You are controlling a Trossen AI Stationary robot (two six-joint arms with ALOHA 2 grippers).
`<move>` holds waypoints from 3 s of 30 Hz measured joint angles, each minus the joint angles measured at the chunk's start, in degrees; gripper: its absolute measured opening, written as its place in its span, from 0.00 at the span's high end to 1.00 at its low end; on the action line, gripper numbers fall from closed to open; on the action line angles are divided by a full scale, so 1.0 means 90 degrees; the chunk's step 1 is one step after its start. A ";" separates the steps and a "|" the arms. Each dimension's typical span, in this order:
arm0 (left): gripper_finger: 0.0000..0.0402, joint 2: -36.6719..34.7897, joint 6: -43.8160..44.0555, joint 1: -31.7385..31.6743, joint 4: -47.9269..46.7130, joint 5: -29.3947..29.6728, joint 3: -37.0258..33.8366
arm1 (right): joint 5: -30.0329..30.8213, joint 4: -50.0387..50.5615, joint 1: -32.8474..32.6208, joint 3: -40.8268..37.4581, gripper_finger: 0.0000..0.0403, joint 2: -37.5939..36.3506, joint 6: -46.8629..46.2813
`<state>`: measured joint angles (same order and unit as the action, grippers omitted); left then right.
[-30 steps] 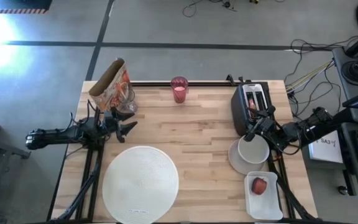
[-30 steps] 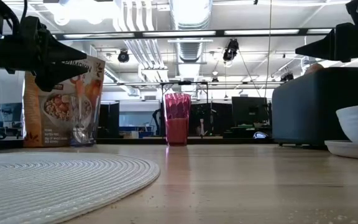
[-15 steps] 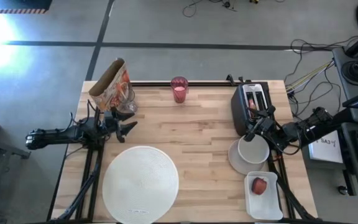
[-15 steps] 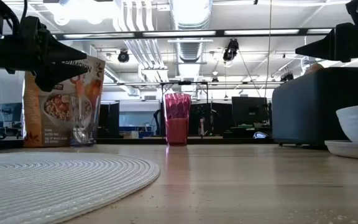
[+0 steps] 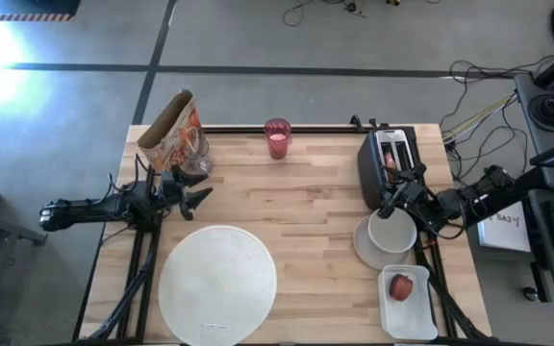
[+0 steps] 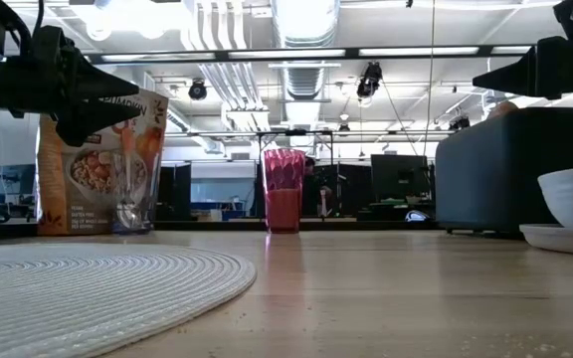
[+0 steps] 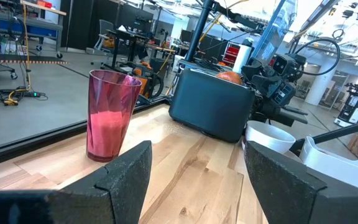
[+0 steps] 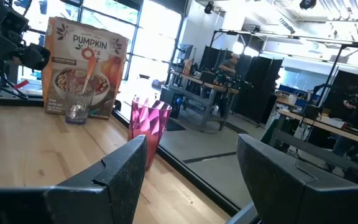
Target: Arrange a breakfast setting
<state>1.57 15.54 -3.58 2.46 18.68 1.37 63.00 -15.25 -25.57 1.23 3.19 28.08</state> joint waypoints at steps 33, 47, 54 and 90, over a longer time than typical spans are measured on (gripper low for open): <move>0.40 0.0001 -0.0458 -0.0002 0.0644 0.0100 0.0000 | 0.0000 0.0000 -0.0001 0.0000 0.41 0.0000 0.0000; 0.40 0.0000 0.0081 -0.0002 0.0672 0.0082 0.0000 | -0.0002 0.0002 -0.0001 0.0000 0.41 -0.0001 0.0000; 0.40 0.0002 -0.0047 0.0001 0.0845 0.0152 0.0000 | 0.0000 0.0000 0.0000 -0.0001 0.41 0.0000 0.0001; 0.40 0.4414 0.0899 -0.0002 -0.3399 -0.1499 0.3173 | 0.0000 0.0000 0.0000 -0.0002 0.41 0.0000 0.0000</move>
<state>41.30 23.63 -3.60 -28.12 5.18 29.93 63.00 -15.25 -25.57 1.21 3.19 28.08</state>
